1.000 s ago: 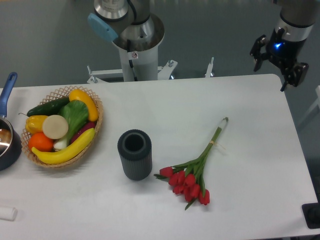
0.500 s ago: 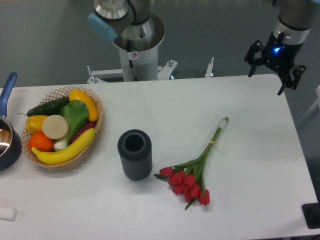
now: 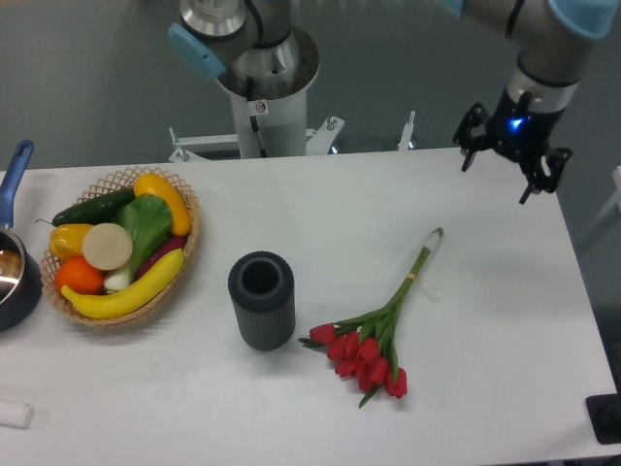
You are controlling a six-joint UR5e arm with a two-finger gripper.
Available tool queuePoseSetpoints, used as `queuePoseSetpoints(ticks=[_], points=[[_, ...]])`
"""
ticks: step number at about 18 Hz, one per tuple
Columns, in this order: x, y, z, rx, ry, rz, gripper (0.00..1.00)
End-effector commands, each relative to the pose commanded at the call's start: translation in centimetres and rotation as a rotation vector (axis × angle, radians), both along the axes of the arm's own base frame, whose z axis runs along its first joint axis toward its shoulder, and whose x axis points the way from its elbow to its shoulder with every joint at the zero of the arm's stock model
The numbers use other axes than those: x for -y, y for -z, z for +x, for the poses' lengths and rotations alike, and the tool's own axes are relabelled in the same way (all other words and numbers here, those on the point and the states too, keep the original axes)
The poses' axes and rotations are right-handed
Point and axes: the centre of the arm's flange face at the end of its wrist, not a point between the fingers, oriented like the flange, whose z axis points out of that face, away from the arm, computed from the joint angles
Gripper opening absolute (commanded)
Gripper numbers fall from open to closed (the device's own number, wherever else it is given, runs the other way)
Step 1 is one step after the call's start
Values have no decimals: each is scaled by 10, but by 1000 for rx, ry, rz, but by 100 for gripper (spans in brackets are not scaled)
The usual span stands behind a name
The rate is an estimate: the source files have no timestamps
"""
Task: Pick up the flowers from the table
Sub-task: 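Move the open gripper toward the green stems of the red tulips, then lower the gripper around the tulip stems near the tie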
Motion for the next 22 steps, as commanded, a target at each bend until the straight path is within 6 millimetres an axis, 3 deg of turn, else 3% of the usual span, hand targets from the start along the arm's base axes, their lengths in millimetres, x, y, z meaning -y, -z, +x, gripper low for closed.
queuePoseSetpoints(ticks=[7, 11, 22], points=[[-15, 46, 8, 51, 0, -12, 100], [-43, 72, 16, 75, -1, -15, 100], [-89, 142, 26, 128, 18, 38, 100]])
